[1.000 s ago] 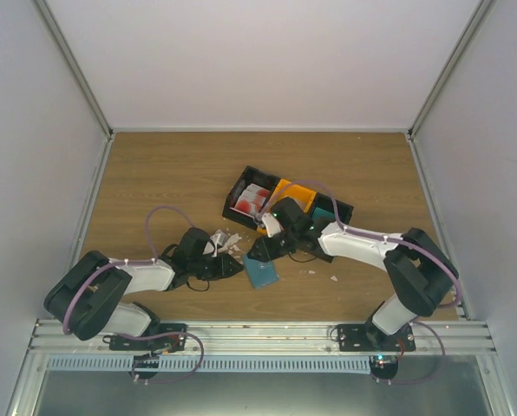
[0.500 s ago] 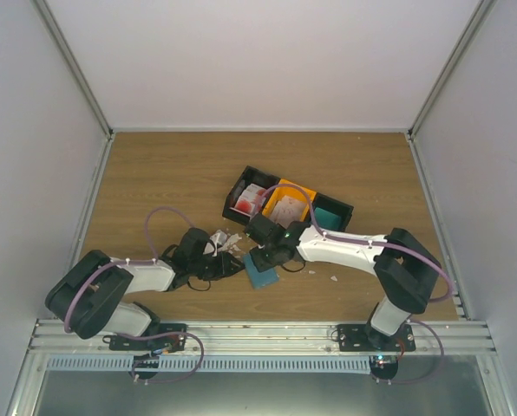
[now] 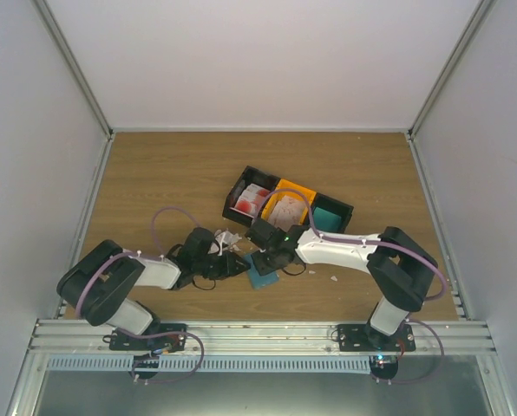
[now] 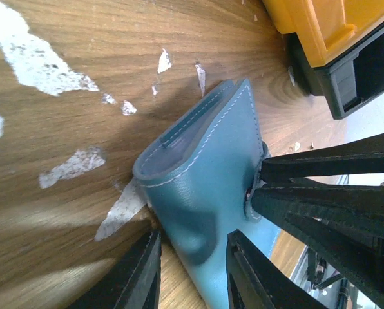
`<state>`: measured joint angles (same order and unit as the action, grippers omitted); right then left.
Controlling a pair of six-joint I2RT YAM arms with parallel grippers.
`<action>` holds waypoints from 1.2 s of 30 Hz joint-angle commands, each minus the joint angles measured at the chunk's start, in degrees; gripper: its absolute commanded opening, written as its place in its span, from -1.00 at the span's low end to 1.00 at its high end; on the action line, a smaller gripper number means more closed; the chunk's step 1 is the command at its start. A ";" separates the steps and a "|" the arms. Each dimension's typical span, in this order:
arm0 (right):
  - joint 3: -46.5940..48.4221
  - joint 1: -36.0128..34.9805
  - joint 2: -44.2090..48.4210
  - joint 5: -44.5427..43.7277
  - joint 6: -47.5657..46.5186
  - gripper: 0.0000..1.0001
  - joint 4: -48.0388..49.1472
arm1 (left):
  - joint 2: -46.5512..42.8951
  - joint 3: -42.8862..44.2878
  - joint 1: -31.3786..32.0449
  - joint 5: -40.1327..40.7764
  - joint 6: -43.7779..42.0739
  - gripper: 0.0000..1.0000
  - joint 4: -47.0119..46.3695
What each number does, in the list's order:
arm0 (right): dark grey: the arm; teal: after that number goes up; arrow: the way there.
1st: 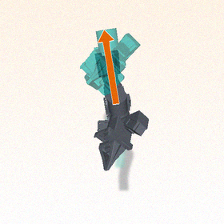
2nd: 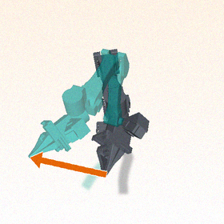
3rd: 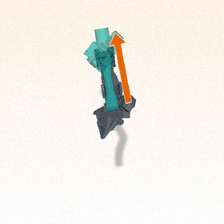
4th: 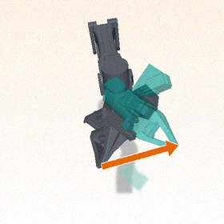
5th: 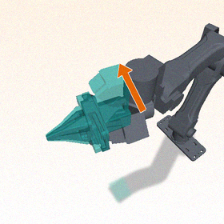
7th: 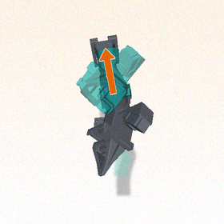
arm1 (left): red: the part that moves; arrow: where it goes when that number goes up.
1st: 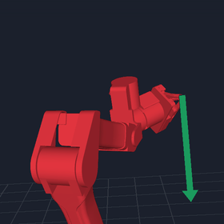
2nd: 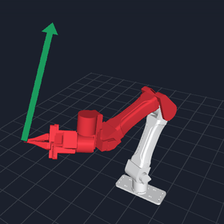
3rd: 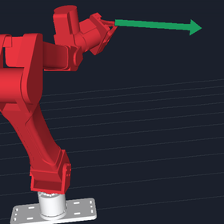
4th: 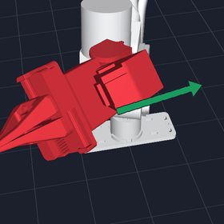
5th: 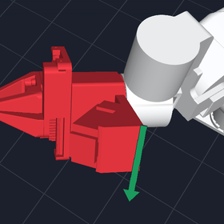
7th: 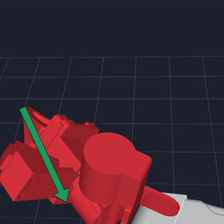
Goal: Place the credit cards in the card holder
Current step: Close the card holder at the center of the board, then move the storage box to the center of the board.
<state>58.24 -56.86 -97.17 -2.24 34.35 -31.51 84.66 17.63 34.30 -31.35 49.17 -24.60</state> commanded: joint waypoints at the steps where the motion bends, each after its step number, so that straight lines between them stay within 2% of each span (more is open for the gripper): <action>1: -2.64 0.69 0.71 3.55 1.17 -0.68 3.39 | 2.52 0.73 1.02 0.76 0.19 -0.37 -0.38; 8: -4.60 1.40 2.40 5.13 1.20 -0.70 7.05 | 4.38 1.19 2.11 1.08 0.30 -0.54 -0.94; 13: -2.87 1.24 5.68 -2.20 1.81 -0.62 3.66 | 3.20 1.01 2.85 3.68 0.13 -0.55 0.07; 17: -2.93 1.12 8.78 -5.81 3.45 -0.38 1.30 | -0.35 1.15 2.97 7.31 -0.44 -0.37 4.10; 23: -3.87 -0.24 8.77 -9.78 6.50 -0.14 -2.64 | -5.38 2.47 2.97 9.82 -1.63 -0.15 9.82; 31: -7.93 0.16 8.10 -12.39 8.34 -0.15 -5.61 | -9.75 1.43 3.00 10.45 0.82 0.05 10.73; 36: -10.37 3.58 8.15 -13.44 5.82 -0.17 -4.69 | -11.90 0.70 2.98 10.64 1.41 0.12 11.00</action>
<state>49.60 -55.90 -88.62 -12.64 41.21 -36.03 74.94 19.16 37.04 -22.20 49.93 -13.34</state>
